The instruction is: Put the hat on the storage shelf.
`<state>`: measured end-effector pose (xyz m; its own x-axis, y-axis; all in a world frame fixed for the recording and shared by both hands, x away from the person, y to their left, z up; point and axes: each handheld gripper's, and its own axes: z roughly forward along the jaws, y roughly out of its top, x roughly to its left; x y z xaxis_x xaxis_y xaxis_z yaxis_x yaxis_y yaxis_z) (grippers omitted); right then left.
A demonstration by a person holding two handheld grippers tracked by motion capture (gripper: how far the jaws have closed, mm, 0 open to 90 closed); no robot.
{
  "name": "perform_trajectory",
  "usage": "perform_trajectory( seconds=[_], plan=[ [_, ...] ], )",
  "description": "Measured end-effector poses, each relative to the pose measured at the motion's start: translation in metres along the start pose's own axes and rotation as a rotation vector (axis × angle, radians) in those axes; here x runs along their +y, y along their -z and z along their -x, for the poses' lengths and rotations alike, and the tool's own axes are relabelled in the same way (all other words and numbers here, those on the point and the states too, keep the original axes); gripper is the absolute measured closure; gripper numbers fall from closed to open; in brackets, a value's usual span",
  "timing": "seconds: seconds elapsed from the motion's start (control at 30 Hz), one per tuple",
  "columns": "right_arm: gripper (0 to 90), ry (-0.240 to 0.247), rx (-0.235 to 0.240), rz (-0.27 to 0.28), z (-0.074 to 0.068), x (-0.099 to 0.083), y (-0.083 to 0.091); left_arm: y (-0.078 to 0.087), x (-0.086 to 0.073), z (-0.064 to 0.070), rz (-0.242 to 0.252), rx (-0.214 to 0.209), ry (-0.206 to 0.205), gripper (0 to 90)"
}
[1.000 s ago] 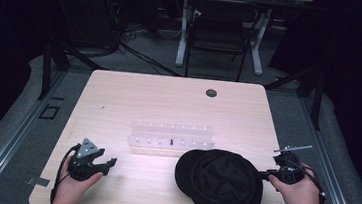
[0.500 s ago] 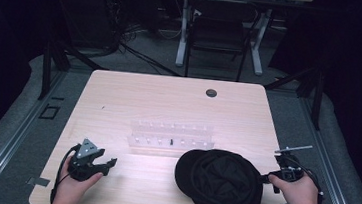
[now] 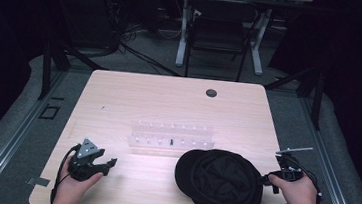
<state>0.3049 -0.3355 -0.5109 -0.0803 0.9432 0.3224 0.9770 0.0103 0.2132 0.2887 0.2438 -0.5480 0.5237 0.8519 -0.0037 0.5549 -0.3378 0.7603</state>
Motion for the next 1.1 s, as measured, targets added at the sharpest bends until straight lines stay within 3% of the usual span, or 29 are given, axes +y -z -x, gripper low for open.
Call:
perform_trajectory(
  seconds=[0.17,0.27,0.33,0.37,0.43,0.6,0.63,0.73,0.77,0.83,0.93,0.97,1.0,1.03,1.1],
  plan=[
    [67.4,0.008,0.014,-0.033,0.003,0.004,-0.008,0.000,0.000,0.000,0.001,0.004,-0.001,40.2],
    [69.1,-0.013,0.025,-0.018,0.004,0.004,-0.012,0.000,0.000,0.000,0.001,0.005,-0.005,40.3],
    [70.4,-0.010,0.025,-0.030,0.005,0.005,-0.013,0.000,0.000,0.000,0.009,-0.001,-0.005,40.5],
    [71.4,-0.035,0.039,-0.008,0.004,0.005,-0.015,0.000,0.000,-0.001,0.011,-0.014,0.000,41.6],
    [72.8,-0.010,0.031,-0.043,0.005,0.006,-0.014,-0.002,0.001,0.000,-0.009,-0.031,0.001,41.6],
    [75.9,-0.020,0.045,-0.039,0.004,0.006,-0.016,-0.004,0.000,0.001,-0.011,-0.034,-0.001,41.7],
    [79.8,-0.015,0.048,-0.034,0.004,0.005,-0.017,-0.003,0.000,0.002,-0.009,-0.014,-0.013,42.4],
    [82.0,-0.027,0.057,-0.028,0.002,0.005,-0.018,-0.004,0.000,0.003,-0.015,-0.019,-0.019,45.6],
    [84.0,-0.001,0.058,-0.056,0.004,0.006,-0.017,-0.005,-0.001,0.003,-0.031,-0.011,-0.037,45.9],
    [85.0,-0.001,0.068,-0.057,0.003,0.007,-0.017,-0.005,-0.001,0.004,-0.032,-0.009,-0.054,46.4],
    [85.7,-0.007,0.081,-0.055,0.004,0.007,-0.016,-0.005,-0.001,0.003,-0.039,-0.036,-0.045,51.3],
    [85.9,-0.029,0.094,-0.023,0.004,0.005,-0.019,-0.005,0.000,0.002,-0.044,-0.039,-0.040,51.8],
    [85.8,-0.012,0.090,-0.049,0.005,0.006,-0.017,-0.005,0.000,0.002,-0.044,-0.039,-0.040,51.9],
    [85.5,-0.029,0.087,-0.029,0.004,0.006,-0.018,-0.005,-0.001,0.001,-0.034,-0.052,-0.017,51.7],
    [83.8,-0.008,0.073,-0.055,0.005,0.007,-0.017,-0.004,-0.001,-0.001,-0.038,-0.049,-0.007,51.6]
  ],
)
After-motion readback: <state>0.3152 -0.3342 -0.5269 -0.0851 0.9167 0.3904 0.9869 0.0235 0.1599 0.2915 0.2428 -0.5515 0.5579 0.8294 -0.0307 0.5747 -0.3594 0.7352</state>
